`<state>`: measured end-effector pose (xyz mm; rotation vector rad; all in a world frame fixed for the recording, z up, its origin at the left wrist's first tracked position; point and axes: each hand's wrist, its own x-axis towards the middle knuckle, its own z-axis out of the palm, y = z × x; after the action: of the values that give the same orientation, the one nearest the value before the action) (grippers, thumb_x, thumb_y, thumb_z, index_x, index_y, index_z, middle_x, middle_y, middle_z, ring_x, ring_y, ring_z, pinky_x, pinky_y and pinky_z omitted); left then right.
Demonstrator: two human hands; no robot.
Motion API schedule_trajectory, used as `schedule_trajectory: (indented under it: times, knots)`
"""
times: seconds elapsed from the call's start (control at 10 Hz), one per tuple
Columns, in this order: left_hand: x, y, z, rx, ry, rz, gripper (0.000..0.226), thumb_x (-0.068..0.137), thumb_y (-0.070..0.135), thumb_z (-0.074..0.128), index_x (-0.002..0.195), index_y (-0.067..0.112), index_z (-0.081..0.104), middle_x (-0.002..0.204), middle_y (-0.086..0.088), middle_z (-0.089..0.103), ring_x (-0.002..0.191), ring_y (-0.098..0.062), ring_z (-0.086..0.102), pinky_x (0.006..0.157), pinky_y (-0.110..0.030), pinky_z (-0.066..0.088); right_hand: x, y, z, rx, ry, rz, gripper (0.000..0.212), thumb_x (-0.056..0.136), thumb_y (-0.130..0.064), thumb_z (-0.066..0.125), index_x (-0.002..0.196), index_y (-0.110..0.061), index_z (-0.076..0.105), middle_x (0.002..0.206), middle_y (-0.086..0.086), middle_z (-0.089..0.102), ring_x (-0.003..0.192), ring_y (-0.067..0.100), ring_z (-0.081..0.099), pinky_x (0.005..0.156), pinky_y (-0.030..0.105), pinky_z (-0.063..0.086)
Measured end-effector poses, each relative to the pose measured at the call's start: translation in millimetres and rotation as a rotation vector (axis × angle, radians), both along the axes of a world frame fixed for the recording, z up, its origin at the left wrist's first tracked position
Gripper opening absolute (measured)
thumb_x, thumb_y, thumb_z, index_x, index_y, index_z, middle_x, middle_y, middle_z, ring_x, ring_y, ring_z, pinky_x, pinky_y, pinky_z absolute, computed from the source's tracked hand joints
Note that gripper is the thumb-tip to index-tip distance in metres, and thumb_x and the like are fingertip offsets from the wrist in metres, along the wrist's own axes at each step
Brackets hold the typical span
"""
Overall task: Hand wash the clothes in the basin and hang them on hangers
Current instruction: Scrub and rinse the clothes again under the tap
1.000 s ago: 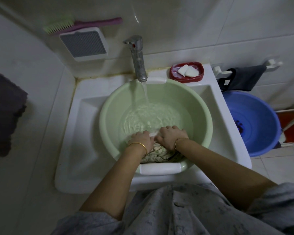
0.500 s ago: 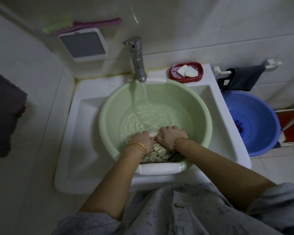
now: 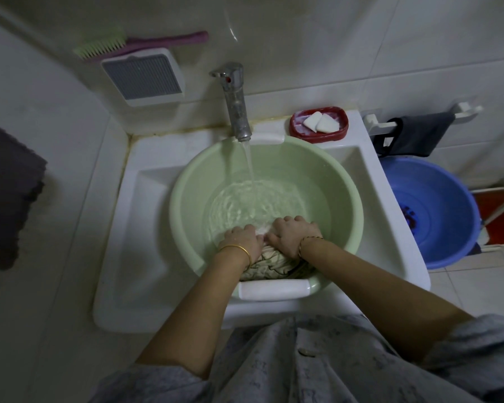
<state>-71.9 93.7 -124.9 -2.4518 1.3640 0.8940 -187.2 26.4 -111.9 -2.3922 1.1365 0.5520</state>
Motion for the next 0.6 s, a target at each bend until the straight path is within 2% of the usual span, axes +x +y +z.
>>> schedule_trajectory:
  times: [0.6]
  knots:
    - [0.5, -0.4, -0.6, 0.001, -0.003, -0.005, 0.047, 0.100, 0.038, 0.030, 0.134, 0.007, 0.040, 0.137, -0.022, 0.043, 0.128, -0.036, 0.039, 0.105, -0.040, 0.032, 0.3, -0.3, 0.8, 0.001, 0.002, -0.002, 0.052, 0.095, -0.052, 0.029, 0.126, -0.015, 0.048, 0.134, 0.009, 0.049, 0.123, 0.028, 0.042, 0.096, 0.047, 0.035]
